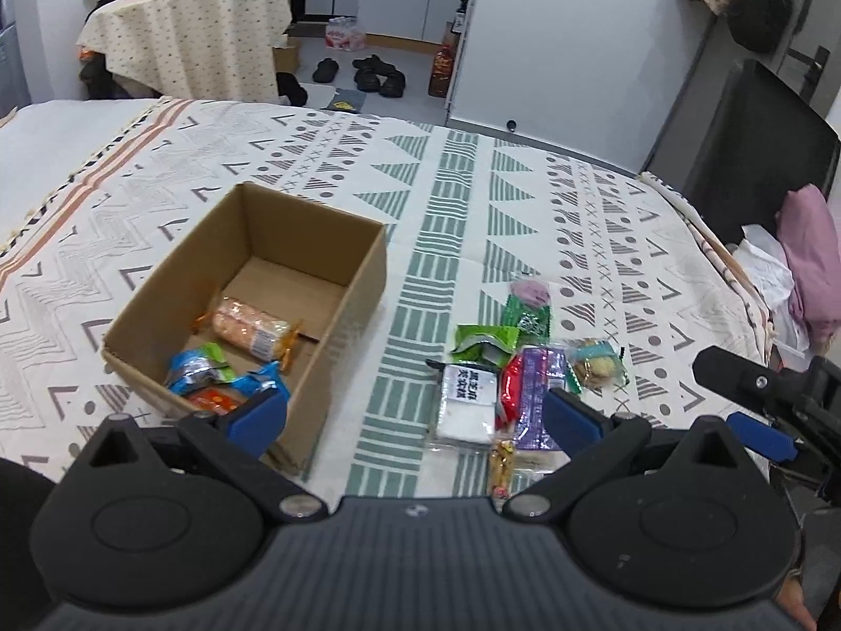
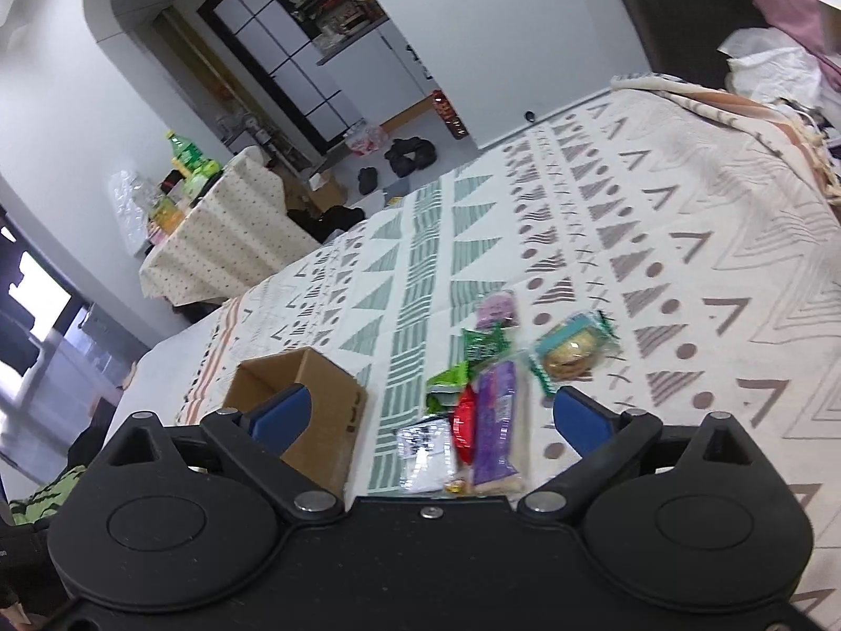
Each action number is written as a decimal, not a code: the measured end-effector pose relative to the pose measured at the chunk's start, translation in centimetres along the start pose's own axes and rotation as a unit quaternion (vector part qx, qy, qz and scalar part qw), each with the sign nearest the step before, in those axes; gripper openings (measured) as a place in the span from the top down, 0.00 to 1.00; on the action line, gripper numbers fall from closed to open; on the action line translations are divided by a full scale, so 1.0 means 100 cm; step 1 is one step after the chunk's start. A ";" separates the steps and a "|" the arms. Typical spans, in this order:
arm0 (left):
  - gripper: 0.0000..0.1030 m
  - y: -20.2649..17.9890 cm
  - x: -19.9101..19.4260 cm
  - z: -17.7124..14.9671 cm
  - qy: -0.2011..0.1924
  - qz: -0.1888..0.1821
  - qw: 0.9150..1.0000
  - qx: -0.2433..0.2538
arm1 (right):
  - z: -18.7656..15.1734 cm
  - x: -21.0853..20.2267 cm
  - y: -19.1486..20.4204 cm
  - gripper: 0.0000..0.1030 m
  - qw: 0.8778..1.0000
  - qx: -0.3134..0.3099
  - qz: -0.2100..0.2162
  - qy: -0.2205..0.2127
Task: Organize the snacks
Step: 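Withdraw both tools from the box back toward the snack pile, then grasp the purple bar with the right tool while the left tool grasps the white rice cake pack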
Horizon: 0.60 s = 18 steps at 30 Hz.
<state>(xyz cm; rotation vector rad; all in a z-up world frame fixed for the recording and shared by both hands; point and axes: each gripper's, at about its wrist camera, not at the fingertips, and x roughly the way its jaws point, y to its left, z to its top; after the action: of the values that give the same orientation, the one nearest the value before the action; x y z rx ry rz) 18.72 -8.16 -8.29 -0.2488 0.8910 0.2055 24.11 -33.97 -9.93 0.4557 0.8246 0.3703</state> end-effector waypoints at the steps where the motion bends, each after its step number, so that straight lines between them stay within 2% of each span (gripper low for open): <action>1: 0.00 -0.002 0.002 -0.001 0.000 -0.001 1.000 0.002 | 0.000 0.000 -0.004 0.04 1.000 0.005 -0.007 0.003; 4: 0.00 -0.009 0.010 -0.003 0.005 0.001 1.000 0.012 | 0.000 -0.002 -0.013 0.04 1.000 0.017 -0.020 -0.001; 9: 0.02 -0.018 0.024 -0.003 0.013 -0.023 1.000 0.013 | 0.001 0.009 -0.028 0.05 0.999 0.040 -0.037 0.007; 13: 0.04 -0.019 0.038 -0.003 0.015 -0.039 0.999 -0.005 | -0.001 0.022 -0.038 0.13 0.997 0.062 -0.033 0.025; 18: 0.15 -0.017 0.059 -0.003 0.032 -0.049 0.998 -0.023 | -0.003 0.038 -0.047 0.23 0.995 0.086 -0.027 0.050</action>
<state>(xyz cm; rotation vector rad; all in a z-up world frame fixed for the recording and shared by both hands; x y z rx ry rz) 22.58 -9.41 -12.90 -0.3421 0.9351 0.1267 26.90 -36.06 -14.90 0.5781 0.9688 0.2738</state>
